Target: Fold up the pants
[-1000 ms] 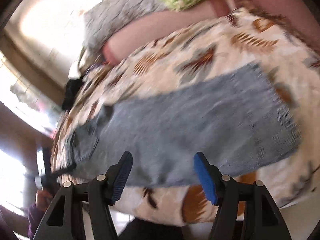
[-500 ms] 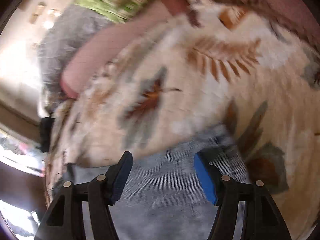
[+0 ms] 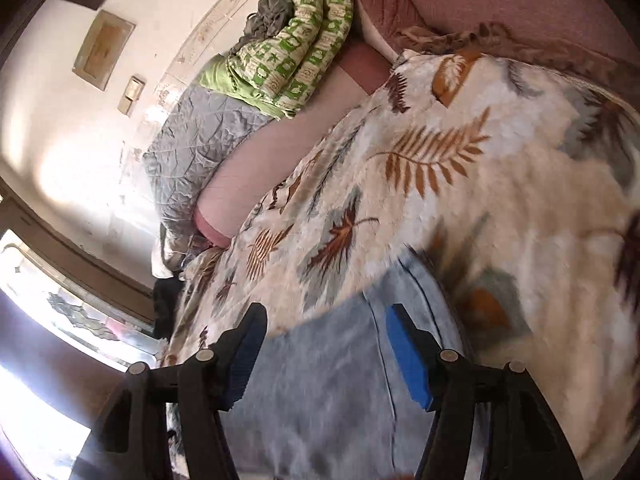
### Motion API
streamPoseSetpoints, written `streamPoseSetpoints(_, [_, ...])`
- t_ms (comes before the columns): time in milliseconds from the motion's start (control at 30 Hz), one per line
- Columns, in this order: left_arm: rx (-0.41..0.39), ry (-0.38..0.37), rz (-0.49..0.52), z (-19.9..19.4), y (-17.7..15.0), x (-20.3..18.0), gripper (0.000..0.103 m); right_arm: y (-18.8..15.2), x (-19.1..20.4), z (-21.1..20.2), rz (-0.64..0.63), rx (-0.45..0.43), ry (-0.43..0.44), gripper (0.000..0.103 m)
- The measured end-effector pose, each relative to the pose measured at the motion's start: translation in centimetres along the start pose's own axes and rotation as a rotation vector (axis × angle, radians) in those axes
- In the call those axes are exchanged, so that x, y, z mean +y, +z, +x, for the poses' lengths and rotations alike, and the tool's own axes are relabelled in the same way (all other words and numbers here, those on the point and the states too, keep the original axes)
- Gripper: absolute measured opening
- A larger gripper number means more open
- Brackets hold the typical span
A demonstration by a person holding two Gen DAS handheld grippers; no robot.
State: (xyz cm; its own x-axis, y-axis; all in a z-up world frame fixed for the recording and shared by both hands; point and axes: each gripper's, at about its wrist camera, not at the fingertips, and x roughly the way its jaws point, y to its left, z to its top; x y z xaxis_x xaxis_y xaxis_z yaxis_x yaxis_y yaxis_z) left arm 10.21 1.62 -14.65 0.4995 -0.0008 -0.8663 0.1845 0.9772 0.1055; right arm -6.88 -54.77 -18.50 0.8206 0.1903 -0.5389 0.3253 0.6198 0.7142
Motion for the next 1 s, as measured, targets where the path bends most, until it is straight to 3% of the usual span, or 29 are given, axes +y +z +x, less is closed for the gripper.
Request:
streamPoseSetpoints(67, [-0.044, -0.027, 0.043, -1.4, 0.3, -2.2, 0.103, -0.9, -0.2, -0.8, 0.02, 0.03, 0.019, 0.064])
streamPoseSetpoints(100, [-0.056, -0.05, 0.072, -1.9, 0.4, -3.6, 0.103, -1.3, -0.2, -1.0, 0.027, 0.051, 0.029, 0.057])
streamPoseSetpoints(233, [-0.035, -0.093, 0.169, -1.9, -0.2, -9.2, 0.103, -2.9, -0.2, -1.1, 0.004, 0.092, 0.027, 0.054])
streamPoseSetpoints(367, [0.009, -0.088, 0.235, 0.2, -0.9, -13.8, 0.103, -4.4, -2.6, 0.7, 0.077, 0.189, -0.066, 0.052])
streamPoseSetpoints(400, [0.036, -0.073, 0.259, 1.4, -1.3, -14.8, 0.103, -4.8, -3.4, 1.2, 0.082, 0.214, -0.115, 0.037])
streamPoseSetpoints(433, [0.067, -0.036, 0.274, 2.5, -1.8, -15.5, 0.103, -5.0, -4.2, 1.6, 0.086, 0.237, -0.145, 0.029])
streamPoseSetpoints(500, [0.127, 0.018, 0.292, 5.1, -2.5, -16.5, 0.103, -4.8, -4.8, 1.4, 0.085, 0.245, -0.127, 0.025])
streamPoseSetpoints(633, [0.14, -0.004, 0.248, 4.9, -2.1, -15.9, 0.103, -3.5, -5.7, -2.3, 0.12, 0.133, -0.047, 0.033])
streamPoseSetpoints(700, [0.125, 0.023, 0.255, 4.0, -1.7, -16.0, 0.103, -3.0, -6.2, -3.6, 0.135, 0.091, -0.032, 0.066])
streamPoseSetpoints(867, [0.068, -0.078, 0.27, 0.7, -0.6, -19.0, 0.103, -2.7, -7.7, -4.8, 0.201, 0.077, -0.011, 0.068])
streamPoseSetpoints(1000, [0.034, -0.142, 0.351, -1.1, 0.0, -24.1, 0.103, -2.7, -8.1, -4.8, 0.218, 0.094, -0.013, 0.068])
